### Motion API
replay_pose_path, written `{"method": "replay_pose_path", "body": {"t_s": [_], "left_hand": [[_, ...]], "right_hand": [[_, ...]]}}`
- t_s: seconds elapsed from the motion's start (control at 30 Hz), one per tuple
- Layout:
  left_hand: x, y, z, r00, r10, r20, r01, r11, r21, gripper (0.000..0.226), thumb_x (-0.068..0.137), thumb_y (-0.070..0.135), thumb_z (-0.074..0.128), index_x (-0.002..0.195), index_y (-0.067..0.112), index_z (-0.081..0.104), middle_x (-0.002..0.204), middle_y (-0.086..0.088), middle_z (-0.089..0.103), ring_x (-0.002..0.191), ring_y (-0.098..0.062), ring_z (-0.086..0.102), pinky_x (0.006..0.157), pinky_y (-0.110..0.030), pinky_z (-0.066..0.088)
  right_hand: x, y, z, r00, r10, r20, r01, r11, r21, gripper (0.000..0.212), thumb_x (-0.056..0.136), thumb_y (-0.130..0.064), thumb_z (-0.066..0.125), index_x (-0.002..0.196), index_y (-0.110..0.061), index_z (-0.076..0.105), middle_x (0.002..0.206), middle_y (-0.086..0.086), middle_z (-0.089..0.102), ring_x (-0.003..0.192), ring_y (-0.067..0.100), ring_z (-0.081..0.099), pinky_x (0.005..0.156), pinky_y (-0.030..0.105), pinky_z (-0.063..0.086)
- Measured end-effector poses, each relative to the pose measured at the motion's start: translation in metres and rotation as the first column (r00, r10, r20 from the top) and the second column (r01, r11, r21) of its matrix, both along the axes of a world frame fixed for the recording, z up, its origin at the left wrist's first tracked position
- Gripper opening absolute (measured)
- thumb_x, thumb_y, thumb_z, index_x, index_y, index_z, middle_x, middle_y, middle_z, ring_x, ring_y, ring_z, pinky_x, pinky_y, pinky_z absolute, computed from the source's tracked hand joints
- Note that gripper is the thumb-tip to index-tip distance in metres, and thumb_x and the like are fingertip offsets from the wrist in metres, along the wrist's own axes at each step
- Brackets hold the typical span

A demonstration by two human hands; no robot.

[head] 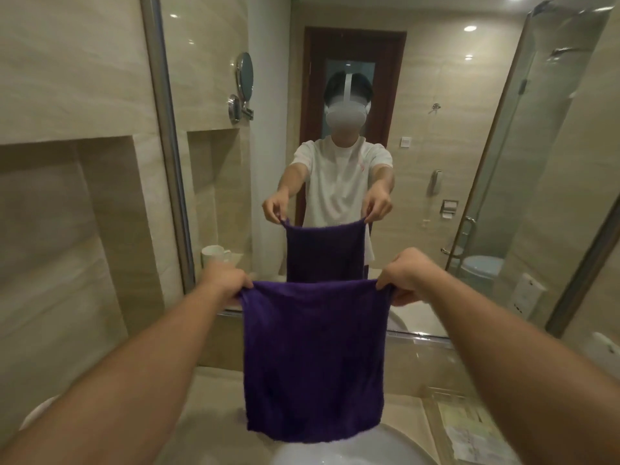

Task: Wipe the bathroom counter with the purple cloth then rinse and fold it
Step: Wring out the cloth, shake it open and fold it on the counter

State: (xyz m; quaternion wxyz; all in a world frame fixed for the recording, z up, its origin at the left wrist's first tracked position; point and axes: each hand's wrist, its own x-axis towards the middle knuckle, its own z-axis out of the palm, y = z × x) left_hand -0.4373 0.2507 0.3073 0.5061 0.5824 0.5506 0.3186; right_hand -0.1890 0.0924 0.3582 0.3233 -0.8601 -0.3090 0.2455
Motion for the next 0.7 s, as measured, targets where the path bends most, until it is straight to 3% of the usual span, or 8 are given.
{"method": "replay_pose_path", "body": {"t_s": [0.1, 0.2, 0.27, 0.37, 0.57, 0.7], "left_hand": [[0.047, -0.027, -0.008, 0.982, -0.105, 0.155, 0.128, 0.982, -0.141, 0.019, 0.078, -0.014, 0.069, 0.071, 0.002, 0.06, 0.077, -0.018, 0.062, 0.063, -0.024, 0.061, 0.059, -0.034, 0.059], [0.083, -0.055, 0.014, 0.937, -0.231, 0.263, 0.273, 0.952, -0.139, 0.012, 0.082, -0.011, 0.067, 0.086, 0.001, 0.068, 0.076, -0.013, 0.064, 0.059, -0.018, 0.063, 0.051, -0.024, 0.056], [0.096, -0.066, 0.032, 0.916, -0.296, 0.272, 0.329, 0.94, -0.085, 0.017, 0.084, -0.008, 0.068, 0.098, 0.001, 0.071, 0.086, -0.014, 0.069, 0.063, -0.018, 0.066, 0.052, -0.024, 0.057], [0.105, -0.078, 0.053, 0.911, -0.325, 0.255, 0.342, 0.94, -0.024, 0.021, 0.086, -0.007, 0.065, 0.102, 0.006, 0.071, 0.1, -0.018, 0.073, 0.085, -0.028, 0.074, 0.067, -0.034, 0.063], [0.113, -0.096, 0.07, 0.888, -0.363, 0.281, 0.378, 0.926, 0.002, 0.029, 0.089, -0.011, 0.06, 0.108, 0.008, 0.067, 0.104, -0.018, 0.07, 0.085, -0.029, 0.074, 0.066, -0.032, 0.062], [0.12, -0.104, 0.074, 0.894, -0.367, 0.258, 0.378, 0.926, 0.01, 0.034, 0.089, -0.016, 0.054, 0.104, 0.012, 0.068, 0.103, -0.015, 0.067, 0.088, -0.029, 0.073, 0.074, -0.037, 0.063]], "right_hand": [[-0.02, 0.014, -0.004, 0.993, 0.052, -0.103, -0.051, 0.999, 0.012, 0.009, 0.084, 0.002, 0.07, 0.086, 0.006, 0.062, 0.072, 0.022, 0.065, 0.058, 0.031, 0.068, 0.06, 0.042, 0.062], [-0.03, 0.017, 0.007, 0.983, 0.146, -0.114, -0.129, 0.981, 0.146, 0.01, 0.085, -0.003, 0.072, 0.093, 0.001, 0.069, 0.08, 0.02, 0.071, 0.066, 0.03, 0.073, 0.067, 0.041, 0.063], [-0.031, 0.012, 0.016, 0.978, 0.204, -0.036, -0.19, 0.953, 0.235, 0.002, 0.086, -0.007, 0.073, 0.087, -0.008, 0.073, 0.082, 0.013, 0.072, 0.066, 0.023, 0.071, 0.062, 0.031, 0.061], [-0.025, 0.003, 0.026, 0.963, 0.252, 0.097, -0.27, 0.92, 0.283, 0.007, 0.087, -0.009, 0.072, 0.086, -0.015, 0.076, 0.088, 0.008, 0.074, 0.078, 0.022, 0.072, 0.068, 0.031, 0.062], [-0.006, -0.015, 0.036, 0.885, 0.312, 0.344, -0.389, 0.903, 0.182, 0.027, 0.087, -0.007, 0.071, 0.111, -0.019, 0.073, 0.092, -0.001, 0.069, 0.078, 0.015, 0.071, 0.075, 0.034, 0.063], [-0.009, -0.022, 0.034, 0.775, 0.311, 0.551, -0.426, 0.9, 0.091, 0.035, 0.089, -0.011, 0.068, 0.12, -0.027, 0.066, 0.104, 0.0, 0.067, 0.086, 0.014, 0.065, 0.065, 0.023, 0.054]]}}
